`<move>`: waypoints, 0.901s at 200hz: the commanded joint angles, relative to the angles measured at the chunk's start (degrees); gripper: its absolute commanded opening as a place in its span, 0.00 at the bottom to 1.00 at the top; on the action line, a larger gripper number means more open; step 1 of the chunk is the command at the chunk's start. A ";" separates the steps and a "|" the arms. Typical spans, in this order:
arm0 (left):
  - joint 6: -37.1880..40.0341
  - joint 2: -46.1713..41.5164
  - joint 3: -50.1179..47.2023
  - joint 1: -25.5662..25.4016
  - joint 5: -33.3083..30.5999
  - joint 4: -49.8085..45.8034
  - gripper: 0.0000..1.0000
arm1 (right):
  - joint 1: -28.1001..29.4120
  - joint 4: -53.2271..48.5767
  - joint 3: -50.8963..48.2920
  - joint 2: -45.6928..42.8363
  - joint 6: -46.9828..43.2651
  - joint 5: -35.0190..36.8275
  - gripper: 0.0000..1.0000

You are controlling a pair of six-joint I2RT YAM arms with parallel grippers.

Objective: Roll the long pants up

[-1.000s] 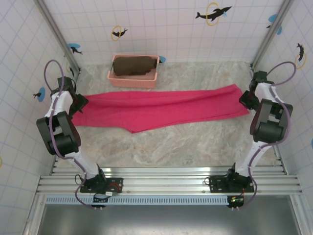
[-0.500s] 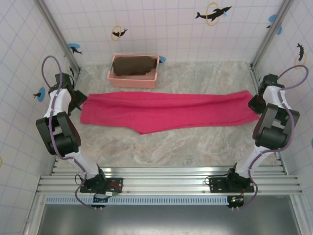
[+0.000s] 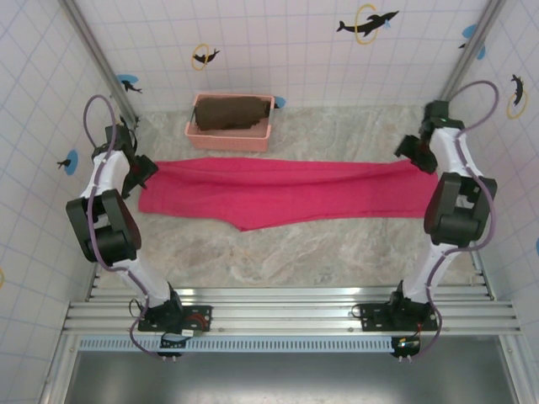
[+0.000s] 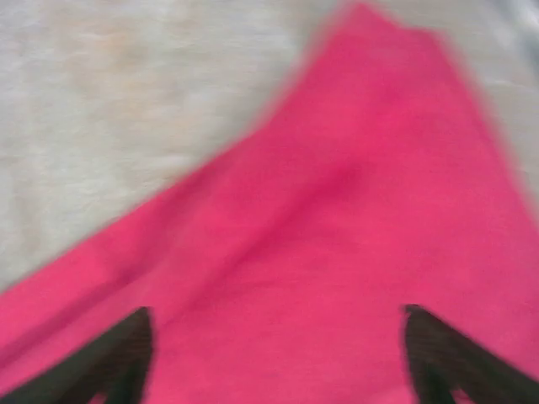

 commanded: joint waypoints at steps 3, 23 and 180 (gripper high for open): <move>1.01 0.54 0.77 -0.62 0.12 -0.93 0.94 | 8.24 1.70 1.57 3.35 2.13 -9.11 0.99; 0.97 -0.08 -0.11 -0.65 -0.07 -0.76 0.94 | 15.12 3.90 3.52 5.89 3.74 -11.83 0.99; 2.14 -4.10 -2.64 -0.63 -1.38 -2.92 0.94 | 42.29 2.39 11.37 15.20 8.60 -22.22 0.99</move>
